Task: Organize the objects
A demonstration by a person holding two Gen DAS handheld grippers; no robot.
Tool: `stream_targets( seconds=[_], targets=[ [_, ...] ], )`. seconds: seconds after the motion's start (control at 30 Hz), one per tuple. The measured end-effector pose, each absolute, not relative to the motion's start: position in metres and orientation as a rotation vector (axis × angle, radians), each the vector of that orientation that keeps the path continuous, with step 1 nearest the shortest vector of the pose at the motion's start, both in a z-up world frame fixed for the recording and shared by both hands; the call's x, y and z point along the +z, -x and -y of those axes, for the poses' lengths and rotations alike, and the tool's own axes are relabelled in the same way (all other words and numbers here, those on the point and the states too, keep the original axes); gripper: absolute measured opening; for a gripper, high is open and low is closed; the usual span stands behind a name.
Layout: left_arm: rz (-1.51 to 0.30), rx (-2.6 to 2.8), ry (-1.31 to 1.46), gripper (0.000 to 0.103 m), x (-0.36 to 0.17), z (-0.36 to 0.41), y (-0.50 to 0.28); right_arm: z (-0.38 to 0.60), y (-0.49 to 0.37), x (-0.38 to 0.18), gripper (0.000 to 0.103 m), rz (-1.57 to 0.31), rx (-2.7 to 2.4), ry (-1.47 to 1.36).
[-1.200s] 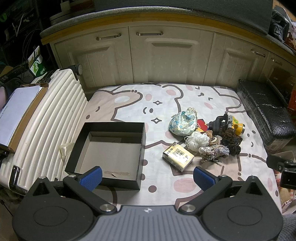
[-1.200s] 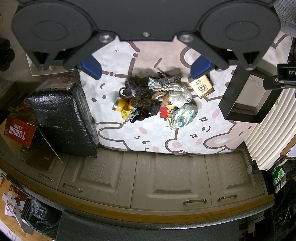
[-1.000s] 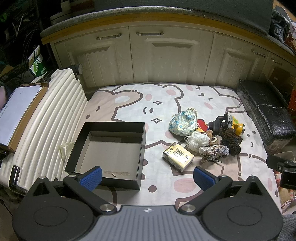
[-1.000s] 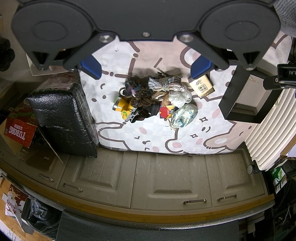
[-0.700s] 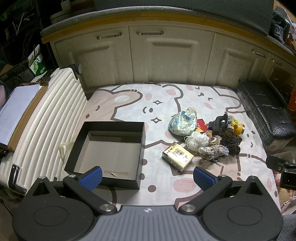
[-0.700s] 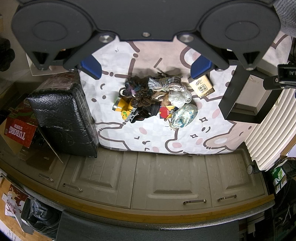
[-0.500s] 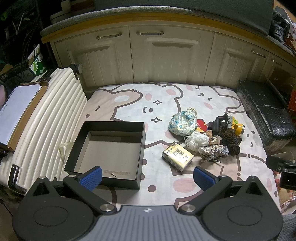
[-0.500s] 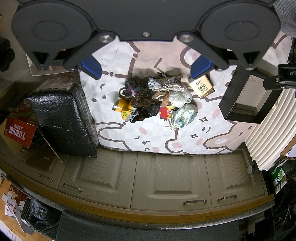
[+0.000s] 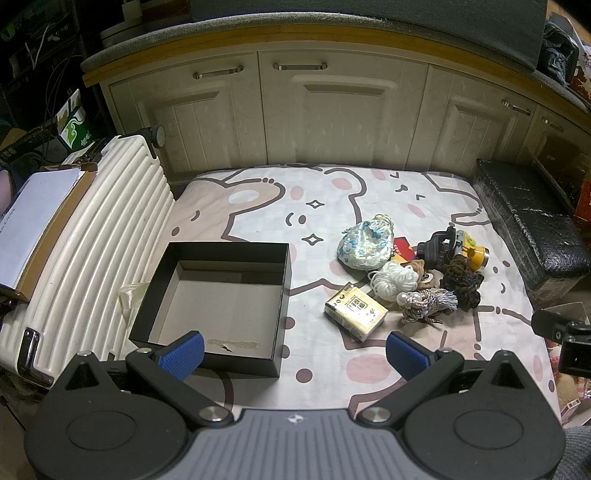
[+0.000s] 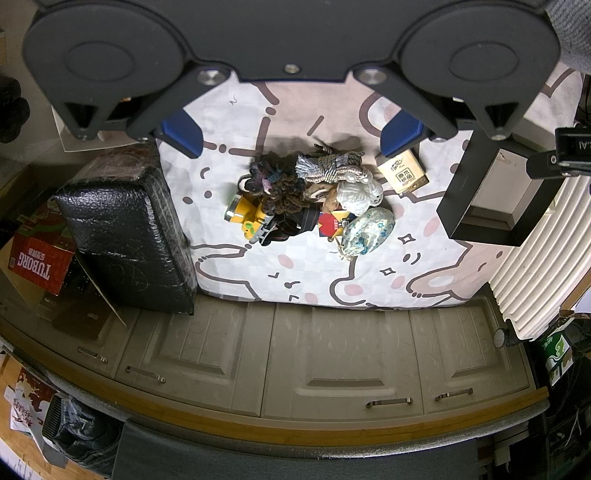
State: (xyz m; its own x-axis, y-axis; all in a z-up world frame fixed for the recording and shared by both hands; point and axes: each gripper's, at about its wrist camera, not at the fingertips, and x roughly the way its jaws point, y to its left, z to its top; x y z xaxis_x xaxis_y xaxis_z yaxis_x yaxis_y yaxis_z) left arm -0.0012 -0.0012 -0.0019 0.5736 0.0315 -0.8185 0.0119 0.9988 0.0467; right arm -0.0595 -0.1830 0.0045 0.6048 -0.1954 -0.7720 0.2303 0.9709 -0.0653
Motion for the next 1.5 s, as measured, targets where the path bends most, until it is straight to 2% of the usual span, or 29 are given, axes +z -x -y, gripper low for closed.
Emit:
stream_targets(
  seconds=[1.3,1.5],
  targets=[
    [-0.961,0.008,-0.046,0.103,-0.002,0.001,0.001,0.181,0.054,0.011,0.103,-0.889,-0.249,-0.045],
    [-0.949,0.008,-0.044,0.103,0.0,0.0,0.004,0.18,0.059,-0.004,0.103,-0.878,-0.253,-0.046]
  ],
)
